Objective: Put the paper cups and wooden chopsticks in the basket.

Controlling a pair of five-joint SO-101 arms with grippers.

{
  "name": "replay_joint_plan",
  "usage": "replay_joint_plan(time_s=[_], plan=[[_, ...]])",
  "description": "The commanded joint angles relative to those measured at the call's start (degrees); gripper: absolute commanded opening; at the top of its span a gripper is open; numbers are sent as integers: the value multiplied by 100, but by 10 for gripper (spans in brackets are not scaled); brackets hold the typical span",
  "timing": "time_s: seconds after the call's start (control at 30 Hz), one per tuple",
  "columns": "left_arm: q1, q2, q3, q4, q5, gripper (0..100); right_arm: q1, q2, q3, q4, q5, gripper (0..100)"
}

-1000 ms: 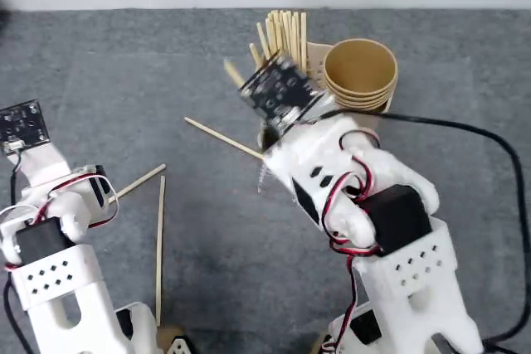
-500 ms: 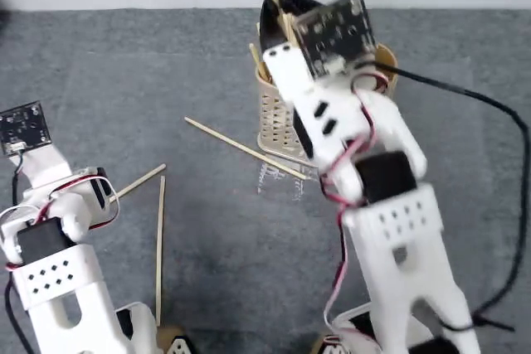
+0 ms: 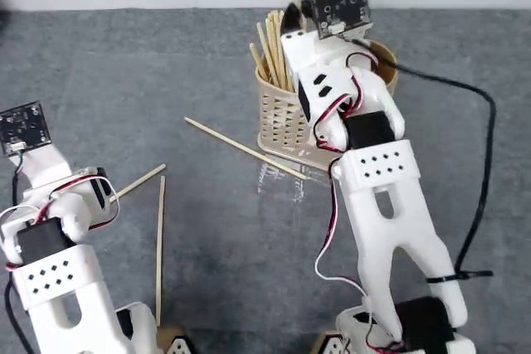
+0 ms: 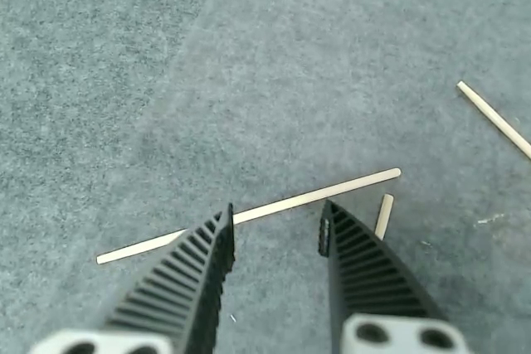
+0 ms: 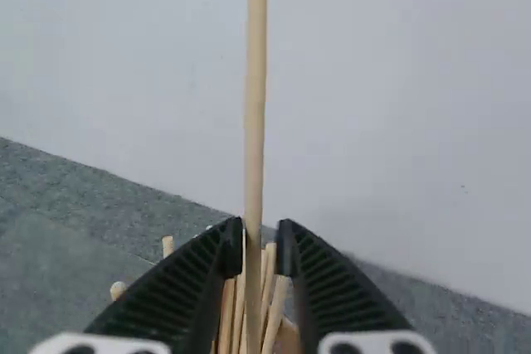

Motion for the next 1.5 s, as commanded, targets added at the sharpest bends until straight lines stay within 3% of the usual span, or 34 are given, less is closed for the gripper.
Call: replay_joint_plan(time_s=[0.0,0.1,0.4,0.53,0.7,0.9,1.03,1.23,1.47], plan=[[-9,-149,-92,-158,-53,167,57,-145,-53,-57,-44,240],[-26,-158,-277,-97,-229,169,-48,-532,-70,330,-44,247],[325,-97,-1156,818,-2259,169,-629,-1569,431,3530,-44,25],[510,-88,-1182,1152,-3007,168,-857,-1710,1310,4110,-53,13],[695,404,-1218,1679,-3437,168,-910,-1780,2655,3556,-62,11],[1037,2127,-1903,2391,-3613,170,-901,-1789,4009,2176,-114,11],[1187,3218,-2510,2602,-3578,170,-857,-1789,4360,1789,-404,11],[1697,4633,-2897,2347,-2945,171,-857,-1745,4457,1798,-431,11],[2075,6040,-2914,1275,-2268,171,-875,-1771,4598,1763,-440,11]])
